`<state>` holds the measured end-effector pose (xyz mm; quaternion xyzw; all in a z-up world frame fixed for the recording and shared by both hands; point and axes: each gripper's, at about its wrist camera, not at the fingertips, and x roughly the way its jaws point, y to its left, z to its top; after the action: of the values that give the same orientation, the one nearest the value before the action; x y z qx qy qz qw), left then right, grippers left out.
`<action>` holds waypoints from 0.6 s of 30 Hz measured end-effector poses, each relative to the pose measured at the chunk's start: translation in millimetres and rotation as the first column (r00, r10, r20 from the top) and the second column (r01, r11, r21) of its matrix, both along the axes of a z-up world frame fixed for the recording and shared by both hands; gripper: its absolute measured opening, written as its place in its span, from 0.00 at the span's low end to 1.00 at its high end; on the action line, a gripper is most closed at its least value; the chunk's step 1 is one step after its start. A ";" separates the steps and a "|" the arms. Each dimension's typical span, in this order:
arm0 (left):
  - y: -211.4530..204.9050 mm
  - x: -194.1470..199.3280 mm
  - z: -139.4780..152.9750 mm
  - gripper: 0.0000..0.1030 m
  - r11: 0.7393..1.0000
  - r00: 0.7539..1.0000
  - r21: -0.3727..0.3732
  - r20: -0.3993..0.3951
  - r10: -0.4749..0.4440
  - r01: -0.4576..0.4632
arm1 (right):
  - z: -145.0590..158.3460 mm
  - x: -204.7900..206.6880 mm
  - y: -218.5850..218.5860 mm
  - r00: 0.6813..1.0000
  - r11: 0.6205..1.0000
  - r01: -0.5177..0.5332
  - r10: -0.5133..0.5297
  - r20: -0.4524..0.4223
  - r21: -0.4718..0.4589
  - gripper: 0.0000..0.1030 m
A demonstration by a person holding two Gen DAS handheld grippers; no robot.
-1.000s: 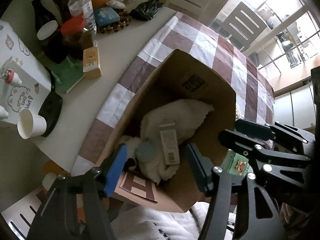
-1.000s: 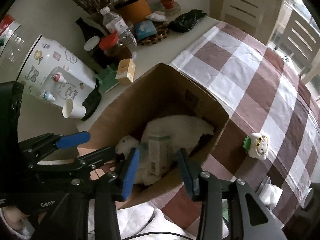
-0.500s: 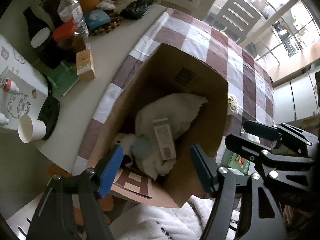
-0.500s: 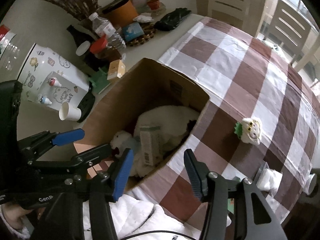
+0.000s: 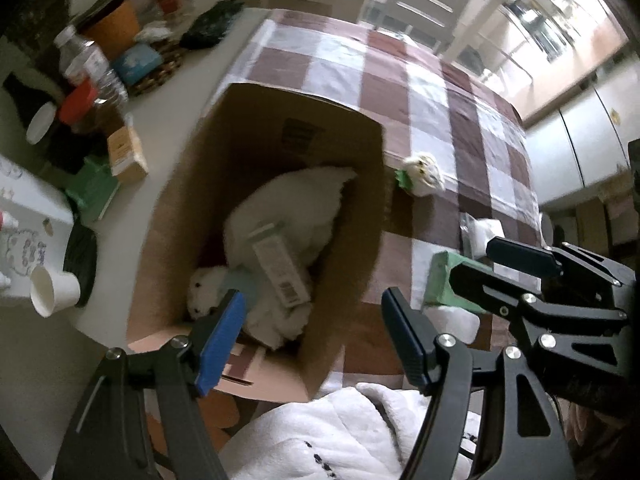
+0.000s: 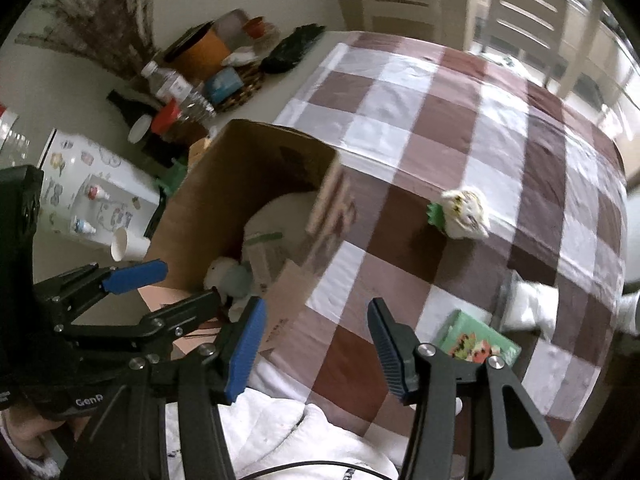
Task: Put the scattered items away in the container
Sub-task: 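Withdraw both tools from the box back over the table, then move the left tool toward the frosted white container while the right tool approaches the bag of stuffing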
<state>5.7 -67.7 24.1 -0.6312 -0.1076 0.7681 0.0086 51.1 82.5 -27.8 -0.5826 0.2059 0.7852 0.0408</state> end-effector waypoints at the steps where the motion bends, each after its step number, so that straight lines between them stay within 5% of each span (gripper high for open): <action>1: 6.4 -0.8 -0.3 0.70 1.000 1.000 0.001 0.001 -0.019 0.019 | -0.4 7.0 4.8 1.000 1.000 0.023 -0.023 0.000 -0.001 0.52; 9: 56.7 -2.6 -5.0 0.70 0.989 0.989 0.011 0.012 -0.151 0.151 | -5.3 65.1 49.2 0.976 0.976 0.216 -0.216 0.006 0.001 0.52; 18: 121.3 0.1 -13.2 0.70 0.953 0.953 0.040 0.026 -0.301 0.300 | -17.7 137.9 96.1 0.901 0.901 0.433 -0.433 0.027 0.006 0.52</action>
<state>5.8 53.6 10.9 -0.6520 -0.0239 0.7457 0.1348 189.0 178.6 -45.5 -0.5330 0.3296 0.7484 0.2173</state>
